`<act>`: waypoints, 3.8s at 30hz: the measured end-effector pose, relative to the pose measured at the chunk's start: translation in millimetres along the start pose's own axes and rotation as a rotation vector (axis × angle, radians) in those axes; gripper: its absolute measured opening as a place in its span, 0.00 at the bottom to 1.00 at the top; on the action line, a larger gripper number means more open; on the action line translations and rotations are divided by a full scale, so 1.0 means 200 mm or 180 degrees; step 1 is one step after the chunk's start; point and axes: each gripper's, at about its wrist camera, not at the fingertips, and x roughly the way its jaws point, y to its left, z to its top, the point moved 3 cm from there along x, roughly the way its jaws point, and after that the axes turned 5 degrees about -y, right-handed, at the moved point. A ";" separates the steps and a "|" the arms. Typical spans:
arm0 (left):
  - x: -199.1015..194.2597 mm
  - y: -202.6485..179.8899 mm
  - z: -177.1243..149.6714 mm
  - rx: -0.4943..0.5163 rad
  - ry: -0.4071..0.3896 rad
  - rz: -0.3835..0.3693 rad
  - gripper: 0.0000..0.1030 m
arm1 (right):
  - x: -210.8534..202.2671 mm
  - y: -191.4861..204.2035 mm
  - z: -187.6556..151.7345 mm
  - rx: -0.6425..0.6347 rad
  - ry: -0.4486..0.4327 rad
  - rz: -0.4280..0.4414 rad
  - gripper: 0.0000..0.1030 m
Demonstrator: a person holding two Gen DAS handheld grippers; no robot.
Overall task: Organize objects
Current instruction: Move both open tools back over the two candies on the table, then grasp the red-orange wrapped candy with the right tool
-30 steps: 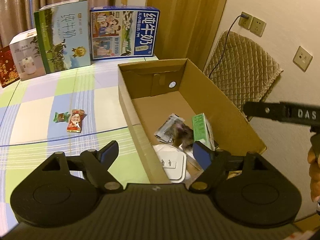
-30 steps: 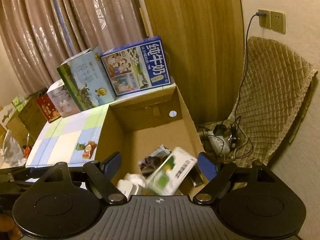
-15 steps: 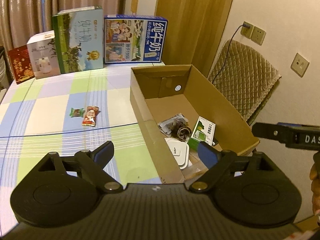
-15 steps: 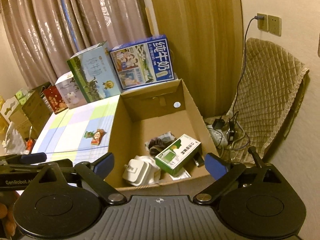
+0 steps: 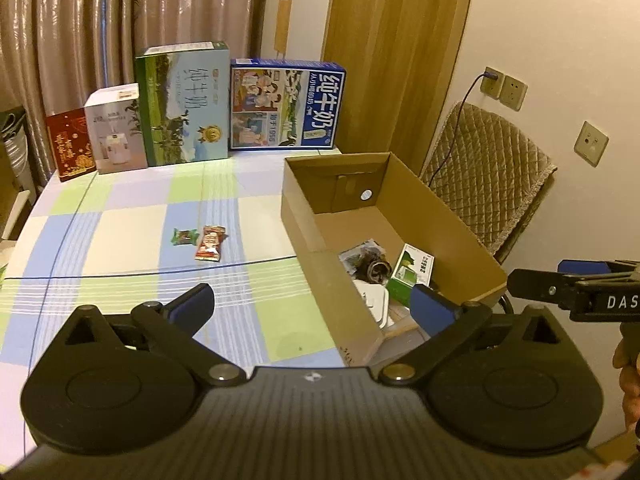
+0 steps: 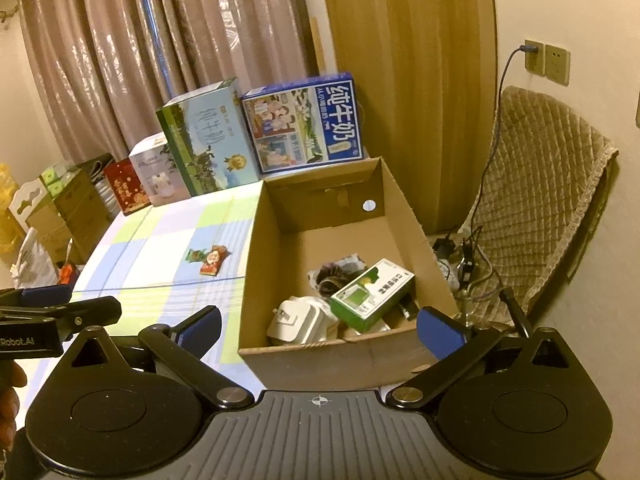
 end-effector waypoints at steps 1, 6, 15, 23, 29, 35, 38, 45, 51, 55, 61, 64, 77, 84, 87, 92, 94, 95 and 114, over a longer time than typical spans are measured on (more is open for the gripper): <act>-0.01 0.01 0.00 -0.0004 -0.0005 0.0010 0.99 | 0.00 0.01 0.00 -0.0004 0.0001 0.0005 0.98; -0.07 0.06 -0.03 0.0004 -0.0038 0.0078 0.99 | -0.02 0.05 -0.02 -0.0031 0.0005 0.0044 0.98; -0.17 0.23 -0.12 -0.0042 -0.0008 0.0263 0.99 | -0.01 0.15 -0.04 -0.0090 0.0032 0.0116 0.98; -0.23 0.39 -0.15 -0.0128 -0.0001 0.0421 0.99 | 0.02 0.29 -0.05 -0.0172 0.0046 0.0233 0.98; -0.27 0.45 -0.17 -0.0139 0.0003 0.0492 0.99 | 0.06 0.38 -0.05 -0.0223 0.0081 0.0323 0.98; -0.28 0.52 -0.18 -0.0215 0.0006 0.0563 0.99 | 0.09 0.46 -0.05 -0.0264 0.0098 0.0396 0.98; -0.28 0.55 -0.19 -0.0240 0.0004 0.0581 0.99 | 0.11 0.50 -0.05 -0.0284 0.0113 0.0434 0.98; -0.28 0.61 -0.18 -0.0254 0.0002 0.0634 0.99 | 0.15 0.59 -0.05 -0.0344 0.0102 0.0545 0.98; -0.25 0.68 -0.19 -0.0300 0.0008 0.0682 0.99 | 0.22 0.65 -0.05 -0.0383 0.0095 0.0587 0.98; -0.22 0.74 -0.19 -0.0344 0.0024 0.0734 0.99 | 0.30 0.69 -0.04 -0.0396 0.0101 0.0636 0.98; -0.13 0.84 -0.18 -0.0345 0.0087 0.0818 0.99 | 0.45 0.76 -0.02 -0.0413 0.0084 0.0689 0.98; -0.06 0.89 -0.17 -0.0322 0.0129 0.0854 0.99 | 0.54 0.80 -0.01 -0.0412 0.0086 0.0720 0.97; 0.46 1.11 -0.15 -0.0103 0.0185 0.0974 0.99 | 1.22 0.83 -0.10 -0.0221 0.0313 0.0565 0.54; 0.78 1.21 -0.12 -0.0173 0.0151 0.0967 0.99 | 1.51 0.81 -0.11 -0.0147 0.0400 0.0568 0.48; 0.89 1.25 -0.09 -0.0223 0.0122 0.0959 0.99 | 1.63 0.78 -0.09 -0.0143 0.0355 0.0511 0.47; 1.06 1.30 -0.04 -0.0327 0.0092 0.0967 0.97 | 1.82 0.76 -0.09 -0.0060 0.0421 0.0471 0.44; 1.11 1.31 -0.04 -0.0337 0.0036 0.0997 0.97 | 1.88 0.76 -0.10 -0.0101 0.0443 0.0447 0.44; 1.13 1.32 -0.04 -0.0320 0.0014 0.0988 0.97 | 1.91 0.76 -0.11 -0.0114 0.0458 0.0444 0.44; 1.22 1.44 -0.12 -0.0236 0.0268 0.1060 0.99 | 2.08 0.92 -0.15 -0.0880 0.0624 0.0704 0.26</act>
